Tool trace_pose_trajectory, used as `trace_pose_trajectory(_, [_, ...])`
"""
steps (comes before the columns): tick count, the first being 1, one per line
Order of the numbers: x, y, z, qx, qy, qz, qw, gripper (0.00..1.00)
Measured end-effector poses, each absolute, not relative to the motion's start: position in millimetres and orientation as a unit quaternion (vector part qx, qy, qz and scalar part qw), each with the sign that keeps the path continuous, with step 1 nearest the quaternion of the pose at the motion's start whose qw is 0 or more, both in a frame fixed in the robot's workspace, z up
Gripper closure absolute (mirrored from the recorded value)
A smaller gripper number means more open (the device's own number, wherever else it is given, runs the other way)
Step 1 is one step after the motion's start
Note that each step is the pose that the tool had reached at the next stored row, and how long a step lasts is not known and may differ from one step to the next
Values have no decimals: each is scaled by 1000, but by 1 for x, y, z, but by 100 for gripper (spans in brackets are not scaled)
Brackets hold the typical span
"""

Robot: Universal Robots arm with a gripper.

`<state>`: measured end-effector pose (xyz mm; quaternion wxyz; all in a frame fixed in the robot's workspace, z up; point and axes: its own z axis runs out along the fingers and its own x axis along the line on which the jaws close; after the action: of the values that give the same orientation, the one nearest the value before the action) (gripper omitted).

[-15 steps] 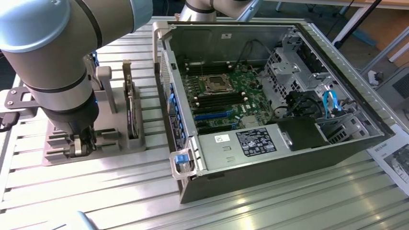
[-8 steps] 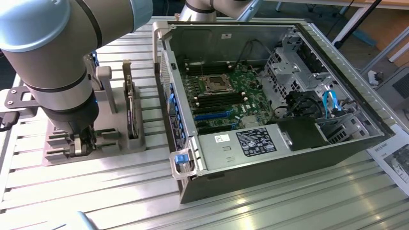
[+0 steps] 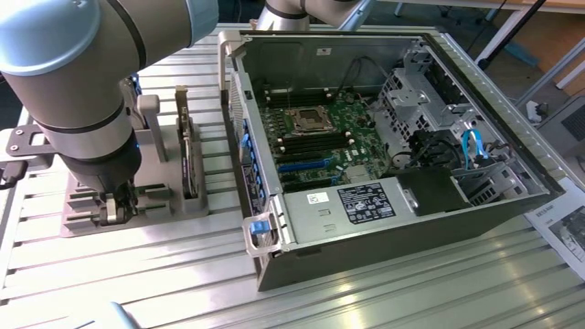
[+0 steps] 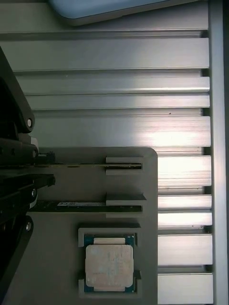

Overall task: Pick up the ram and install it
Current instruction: 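Pick up the ram and move it above insertion slot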

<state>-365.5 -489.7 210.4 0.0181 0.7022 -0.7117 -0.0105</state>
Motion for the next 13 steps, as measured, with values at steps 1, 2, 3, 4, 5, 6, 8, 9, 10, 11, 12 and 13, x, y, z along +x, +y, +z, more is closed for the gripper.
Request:
trace_pose_trajectory(1, [-365,-490,210,702,-711,-11,18,77])
trace_pose_trajectory(2, [-365,-490,210,703,-711,-11,18,77])
trace_pose_trajectory(3, [-365,-490,210,704,-710,-10,18,77])
trace_pose_trajectory(4, [-365,-490,210,705,-709,-10,18,77])
trace_pose_trajectory(5, [-365,-490,210,705,-709,-10,18,77])
trace_pose_trajectory(6, [-365,-490,210,706,-708,-10,18,77])
trace_pose_trajectory(8, [-365,-490,210,706,-708,-10,18,77])
trace_pose_trajectory(9, [-365,-490,210,706,-708,-10,18,77])
trace_pose_trajectory(10, [-365,-490,210,706,-708,-10,18,77])
trace_pose_trajectory(11, [-365,-490,210,706,-708,-10,18,77])
trace_pose_trajectory(12, [-365,-490,210,706,-708,-10,18,77])
trace_pose_trajectory(13, [-365,-490,210,706,-708,-10,18,77])
